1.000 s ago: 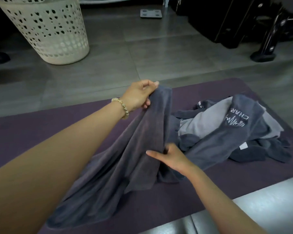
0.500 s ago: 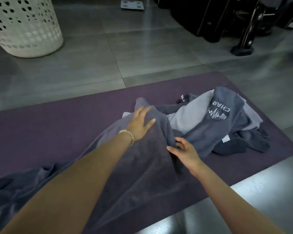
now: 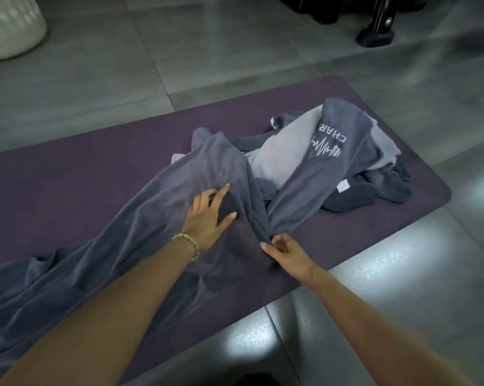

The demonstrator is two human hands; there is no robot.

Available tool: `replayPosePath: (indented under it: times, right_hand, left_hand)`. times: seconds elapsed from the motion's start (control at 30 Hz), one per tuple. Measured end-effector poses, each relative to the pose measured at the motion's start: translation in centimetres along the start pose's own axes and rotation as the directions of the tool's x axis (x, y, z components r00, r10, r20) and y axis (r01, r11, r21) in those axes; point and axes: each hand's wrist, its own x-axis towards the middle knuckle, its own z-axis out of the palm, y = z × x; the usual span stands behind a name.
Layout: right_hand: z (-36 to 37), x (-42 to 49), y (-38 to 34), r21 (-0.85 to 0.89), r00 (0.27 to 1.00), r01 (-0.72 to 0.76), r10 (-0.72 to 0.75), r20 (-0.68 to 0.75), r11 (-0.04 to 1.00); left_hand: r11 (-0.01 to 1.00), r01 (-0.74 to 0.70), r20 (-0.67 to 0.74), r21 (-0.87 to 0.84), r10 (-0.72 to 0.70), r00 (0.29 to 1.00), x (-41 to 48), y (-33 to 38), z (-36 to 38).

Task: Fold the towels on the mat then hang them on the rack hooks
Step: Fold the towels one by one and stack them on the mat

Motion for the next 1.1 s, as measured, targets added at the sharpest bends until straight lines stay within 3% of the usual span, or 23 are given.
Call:
replayPosePath:
  times: [0.07, 0.23, 0.33, 0.47, 0.57, 0.67, 0.77, 0.93, 1.1]
  right_hand:
    - [0.1, -1.1, -0.6, 0.039, 0.999, 0.033, -0.032, -0.032, 0.999]
    - [-1.9, -5.1, -0.9, 0.154, 0.921, 0.253, -0.189, -0.341, 0.955]
    - [-2.8, -5.5, 1.0, 0.182, 0.938, 0.194, -0.128, -0.323, 0.964]
    - [-2.0, -3.2, 1.9, 0.076, 0.956, 0.082, -0.057, -0.287, 0.994]
    - [-0.9, -2.6, 0.9, -0.061, 0.946, 0.142, -0.154, -0.286, 0.988]
    - [0.6, -2.5, -2.7, -0.304, 0.899, 0.313, -0.384, -0.211, 0.900]
    - [3.4, -1.6, -7.0, -0.548, 0.826, 0.444, -0.561, -0.057, 0.709]
    - [11.5, -0.5, -12.3, -0.598, 0.823, 0.538, -0.523, 0.220, 0.594]
    - [21.2, -1.8, -15.0, -0.586, 0.791, 0.612, -0.391, 0.472, 0.531]
  left_hand:
    - [1.000, 0.016, 0.004, -0.016, -0.016, 1.000, -0.2, 0.3, 0.3]
    - [0.999, -0.016, 0.016, -0.039, 0.016, 1.000, -0.9, 0.9, 0.8]
    - [0.999, -0.039, 0.107, 0.038, 0.034, 0.994, -1.2, 1.7, 1.4]
    - [0.999, -0.003, 0.122, 0.048, -0.003, 0.993, -1.8, 2.0, 1.2]
    - [1.000, 0.029, 0.162, 0.005, -0.029, 0.986, -2.8, 0.9, -0.6]
    - [0.998, 0.028, 0.167, 0.058, -0.037, 0.985, -4.3, -1.5, -3.7]
    - [0.989, 0.076, 0.162, 0.126, -0.096, 0.982, -6.7, -5.0, -8.3]
    - [0.920, 0.250, 0.147, 0.302, -0.304, 0.941, -13.5, -13.3, -16.2]
    - [0.813, 0.544, 0.034, 0.208, -0.562, 0.827, -23.1, -21.6, -18.9]
